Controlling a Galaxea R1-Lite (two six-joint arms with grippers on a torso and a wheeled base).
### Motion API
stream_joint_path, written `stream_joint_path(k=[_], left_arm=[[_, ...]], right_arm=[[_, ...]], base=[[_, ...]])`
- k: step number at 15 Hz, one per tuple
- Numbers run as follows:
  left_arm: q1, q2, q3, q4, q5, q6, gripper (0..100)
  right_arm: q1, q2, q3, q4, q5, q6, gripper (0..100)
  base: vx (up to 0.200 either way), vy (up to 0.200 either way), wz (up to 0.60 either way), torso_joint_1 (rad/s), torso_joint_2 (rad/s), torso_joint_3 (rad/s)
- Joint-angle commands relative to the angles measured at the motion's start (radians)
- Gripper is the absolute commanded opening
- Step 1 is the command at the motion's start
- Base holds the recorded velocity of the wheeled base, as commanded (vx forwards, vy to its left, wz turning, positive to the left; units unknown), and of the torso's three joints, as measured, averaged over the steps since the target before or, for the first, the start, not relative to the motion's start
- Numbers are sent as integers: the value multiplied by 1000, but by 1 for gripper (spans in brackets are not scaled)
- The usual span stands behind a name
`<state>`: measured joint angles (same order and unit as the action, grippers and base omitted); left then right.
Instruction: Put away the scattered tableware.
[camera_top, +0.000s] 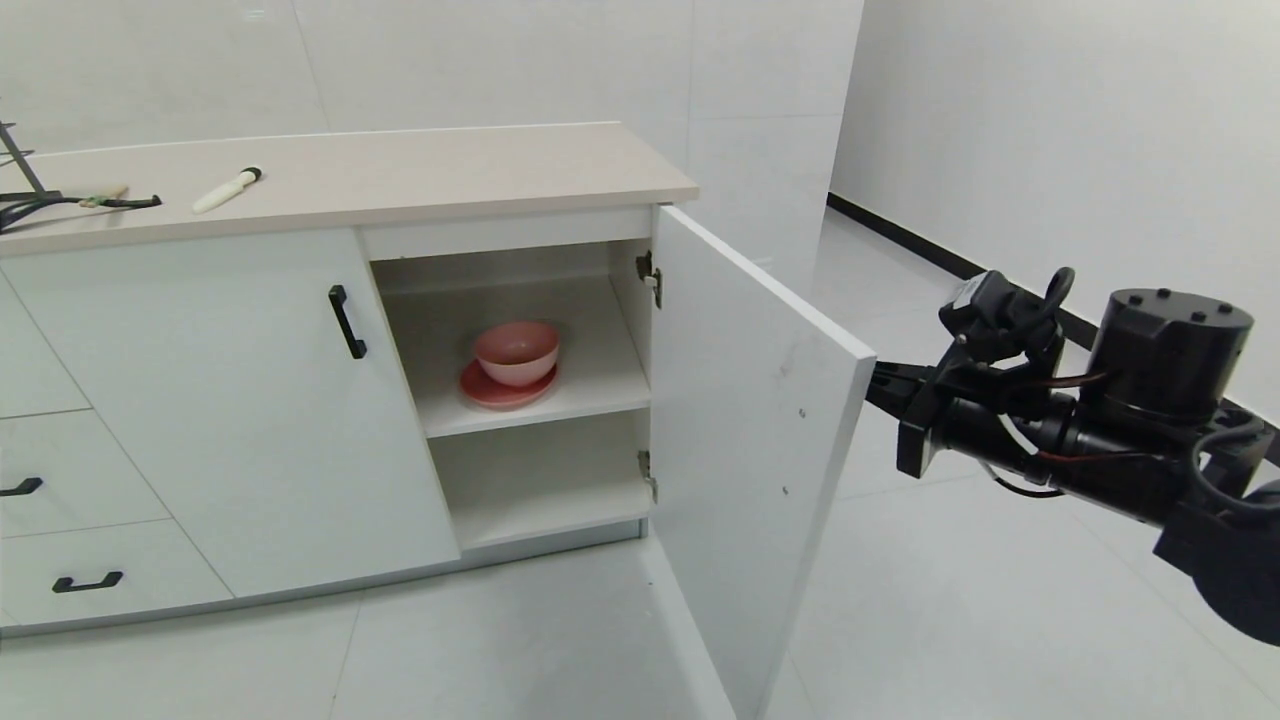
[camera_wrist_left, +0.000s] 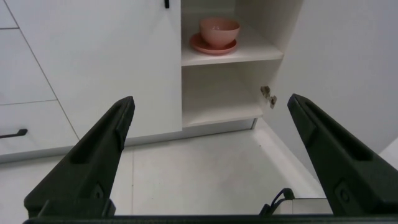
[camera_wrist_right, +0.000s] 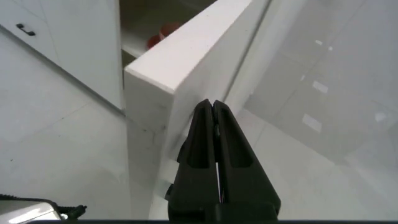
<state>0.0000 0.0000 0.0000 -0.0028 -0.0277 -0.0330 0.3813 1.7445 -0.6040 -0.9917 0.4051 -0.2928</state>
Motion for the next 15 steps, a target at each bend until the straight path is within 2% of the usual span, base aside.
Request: stream_joint_path(k=[1,5,9,13,15], left_arm=[[0,0,0,0,0,-1,100],[0,0,0,0,0,-1,100],[0,0,0,0,0,-1,100],[0,0,0,0,0,-1,100],[0,0,0,0,0,-1,100]], right_arm=[[28,-5,4,-1,1,0,0],[84,3,-13,-1,1,0,0],[148,84,-89,-15,1,21,0],[208,178,-122,-97,1,53,0],[238,241,-180,-153,3,72,0]], base=[[0,0,0,0,0,0],[0,0,0,0,0,0],[0,0,0,0,0,0],[0,0,0,0,0,0],[0,0,0,0,0,0]])
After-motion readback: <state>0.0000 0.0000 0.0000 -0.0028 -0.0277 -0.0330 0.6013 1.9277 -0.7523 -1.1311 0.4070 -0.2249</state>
